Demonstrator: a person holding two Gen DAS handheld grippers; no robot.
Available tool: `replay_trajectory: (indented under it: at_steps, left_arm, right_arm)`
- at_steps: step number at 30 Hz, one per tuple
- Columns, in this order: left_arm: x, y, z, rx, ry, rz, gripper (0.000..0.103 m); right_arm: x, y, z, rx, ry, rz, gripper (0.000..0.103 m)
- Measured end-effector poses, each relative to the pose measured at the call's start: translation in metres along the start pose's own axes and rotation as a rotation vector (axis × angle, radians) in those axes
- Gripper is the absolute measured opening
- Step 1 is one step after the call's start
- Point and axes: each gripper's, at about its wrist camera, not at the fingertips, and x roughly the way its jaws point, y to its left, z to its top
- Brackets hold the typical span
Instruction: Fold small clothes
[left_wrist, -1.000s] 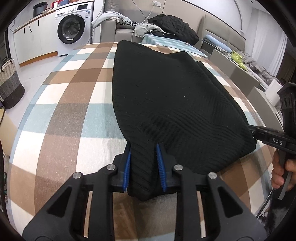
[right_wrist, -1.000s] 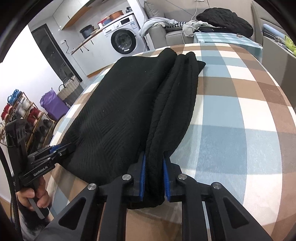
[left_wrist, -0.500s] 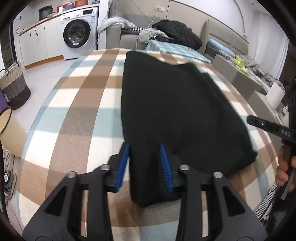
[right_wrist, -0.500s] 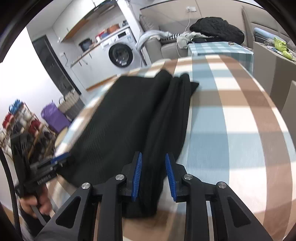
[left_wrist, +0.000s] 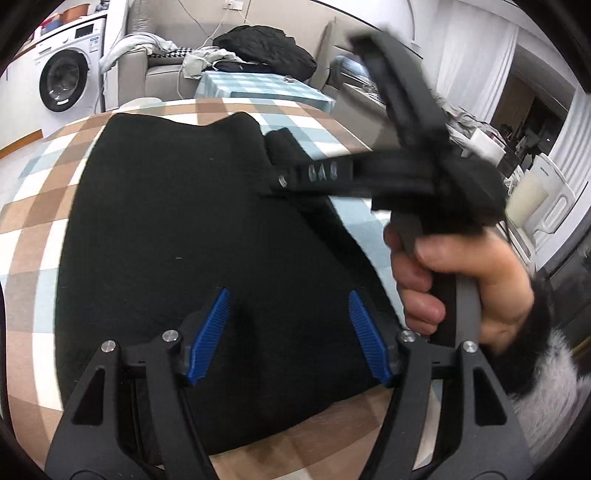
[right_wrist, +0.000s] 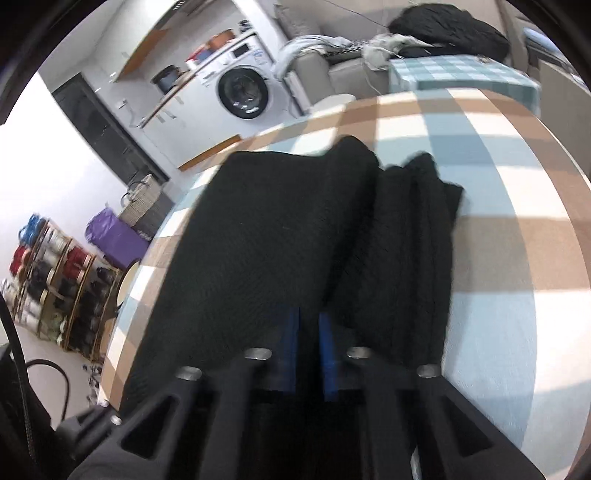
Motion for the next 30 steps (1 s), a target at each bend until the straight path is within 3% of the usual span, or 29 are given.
replay_trajectory:
  at_steps: [2,5,8,10,13,17,23,26,27,30]
  left_arm:
    - [0.0,-0.007,-0.001,0.004,0.004,-0.019,0.064]
    - [-0.001,-0.016,-0.003,-0.016,-0.006,-0.046,0.064]
    - [0.007,-0.027,-0.006,0.015,0.015,-0.063,0.062]
    - [0.018,-0.033,-0.011,0.024,0.045,-0.051,0.051]
    - [0.025,-0.035,-0.017,0.013,0.054,-0.035,0.044]
    - [0.021,-0.031,-0.022,-0.023,0.048,-0.051,0.037]
    - [0.023,-0.027,-0.021,-0.024,0.047,-0.053,0.037]
    - [0.029,-0.029,-0.017,-0.013,0.052,-0.042,0.04]
    - [0.031,-0.029,-0.016,-0.014,0.051,-0.039,0.04]
    - [0.027,-0.03,-0.014,-0.029,0.031,-0.043,0.038]
  right_arm:
    - [-0.025,0.014,0.003,-0.07,-0.079,0.042,0.008]
    - [-0.048,0.021,0.005,-0.088,-0.109,0.008,0.008]
    - [-0.036,0.011,0.003,-0.077,-0.056,-0.078,0.008]
    - [-0.018,-0.002,0.002,-0.047,0.003,-0.087,0.008]
    - [-0.001,-0.013,-0.004,-0.034,0.055,-0.105,0.01]
    - [-0.011,-0.023,-0.013,0.024,0.047,-0.036,0.017]
    - [-0.035,-0.026,-0.046,0.098,0.047,0.086,0.021]
    - [-0.031,-0.021,-0.052,0.07,0.036,0.081,0.017]
    - [-0.03,-0.018,-0.052,0.059,0.029,0.09,0.01]
    - [-0.04,-0.009,-0.049,0.049,-0.005,0.147,0.009]
